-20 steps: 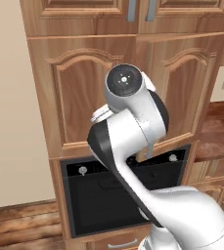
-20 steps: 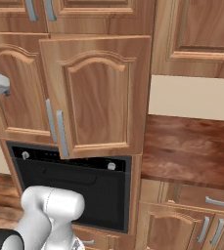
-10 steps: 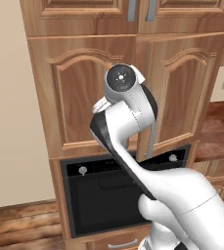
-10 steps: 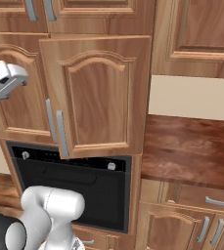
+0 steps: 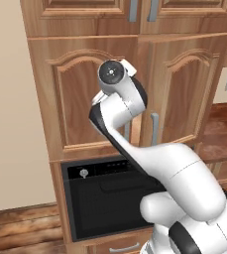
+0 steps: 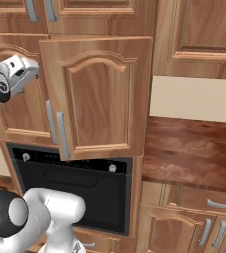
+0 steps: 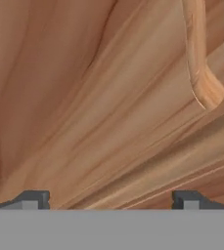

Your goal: The dining table condiment station is running low on ketchup. Refill the condiment station by opening the cabinet and taking the ketchup from the cabinet and placing it on the dining table.

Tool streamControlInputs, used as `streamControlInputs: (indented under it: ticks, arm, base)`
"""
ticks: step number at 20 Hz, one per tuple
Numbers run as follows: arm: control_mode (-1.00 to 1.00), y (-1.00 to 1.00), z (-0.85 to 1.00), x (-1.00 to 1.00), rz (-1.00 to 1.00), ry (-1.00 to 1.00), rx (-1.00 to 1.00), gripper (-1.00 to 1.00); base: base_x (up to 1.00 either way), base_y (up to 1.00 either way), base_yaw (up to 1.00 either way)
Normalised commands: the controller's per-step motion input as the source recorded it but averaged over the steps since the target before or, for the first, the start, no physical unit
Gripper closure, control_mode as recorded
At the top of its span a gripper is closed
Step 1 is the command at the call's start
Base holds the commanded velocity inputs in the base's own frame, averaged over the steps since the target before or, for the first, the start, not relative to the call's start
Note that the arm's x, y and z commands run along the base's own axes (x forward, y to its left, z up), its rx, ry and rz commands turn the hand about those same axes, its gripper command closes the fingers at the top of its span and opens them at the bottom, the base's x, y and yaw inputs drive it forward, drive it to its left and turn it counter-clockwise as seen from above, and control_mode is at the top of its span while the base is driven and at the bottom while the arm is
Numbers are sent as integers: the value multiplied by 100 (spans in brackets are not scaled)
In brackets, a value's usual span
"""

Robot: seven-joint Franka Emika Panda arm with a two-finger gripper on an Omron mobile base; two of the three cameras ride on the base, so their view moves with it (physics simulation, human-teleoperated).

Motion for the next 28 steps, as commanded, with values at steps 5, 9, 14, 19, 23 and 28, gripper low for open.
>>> streamControlInputs:
  ticks: [5,9,14,19,23,28]
  arm:
    - [-100,-16,0,44,0,0,-5,-100]
    - [-100,-26,-1,43,0,0,-3,-100]
    - [-100,-37,-1,34,0,0,0,-100]
    - [-100,-53,0,3,0,0,0,-100]
    - [-100,-61,0,-4,-1,0,0,-100]
    - [-100,-60,0,-8,-4,0,0,-100]
  base:
    - [0,0,0]
    - [0,0,0]
    - [0,0,0]
    - [0,0,0]
    - [0,0,0]
    - [0,0,0]
